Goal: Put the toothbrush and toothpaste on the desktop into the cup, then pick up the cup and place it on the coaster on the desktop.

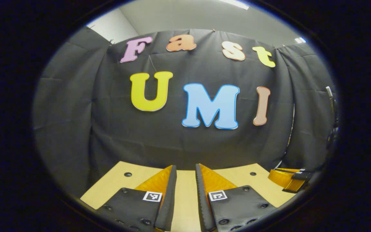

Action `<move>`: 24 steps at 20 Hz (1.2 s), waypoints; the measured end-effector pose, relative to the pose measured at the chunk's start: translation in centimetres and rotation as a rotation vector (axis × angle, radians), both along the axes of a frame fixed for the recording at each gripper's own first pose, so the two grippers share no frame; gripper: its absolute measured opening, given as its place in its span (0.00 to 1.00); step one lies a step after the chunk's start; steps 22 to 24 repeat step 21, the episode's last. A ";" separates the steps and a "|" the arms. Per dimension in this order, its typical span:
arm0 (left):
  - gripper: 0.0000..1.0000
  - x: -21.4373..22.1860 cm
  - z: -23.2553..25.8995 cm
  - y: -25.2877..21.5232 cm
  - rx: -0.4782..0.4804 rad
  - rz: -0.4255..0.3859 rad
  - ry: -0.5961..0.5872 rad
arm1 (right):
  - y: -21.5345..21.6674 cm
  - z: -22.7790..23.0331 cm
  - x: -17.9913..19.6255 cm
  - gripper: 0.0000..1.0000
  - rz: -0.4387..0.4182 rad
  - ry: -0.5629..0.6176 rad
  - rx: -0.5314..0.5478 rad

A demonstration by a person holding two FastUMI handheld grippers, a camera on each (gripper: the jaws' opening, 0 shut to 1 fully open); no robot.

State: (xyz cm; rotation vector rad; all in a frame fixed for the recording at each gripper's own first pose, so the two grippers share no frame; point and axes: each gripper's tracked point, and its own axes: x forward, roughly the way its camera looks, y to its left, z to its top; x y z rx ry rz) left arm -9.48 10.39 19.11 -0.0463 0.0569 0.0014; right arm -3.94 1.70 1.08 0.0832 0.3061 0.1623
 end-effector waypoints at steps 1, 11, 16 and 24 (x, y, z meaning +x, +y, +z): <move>0.37 -0.3 0.7 -0.1 -0.006 0.007 -0.024 | 0.4 0.4 -0.5 0.10 -0.009 -0.038 -0.012; 0.39 -3.4 4.3 -0.2 -0.004 0.049 -0.164 | 0.4 2.9 -2.4 0.10 -0.030 -0.233 -0.025; 0.67 -3.9 3.5 -0.4 -0.014 0.030 -0.148 | 1.4 2.5 -2.2 0.32 -0.010 -0.225 -0.023; 0.76 -3.5 2.5 -1.6 0.016 -0.001 -0.127 | 1.2 1.4 -2.3 0.69 -0.017 -0.197 -0.010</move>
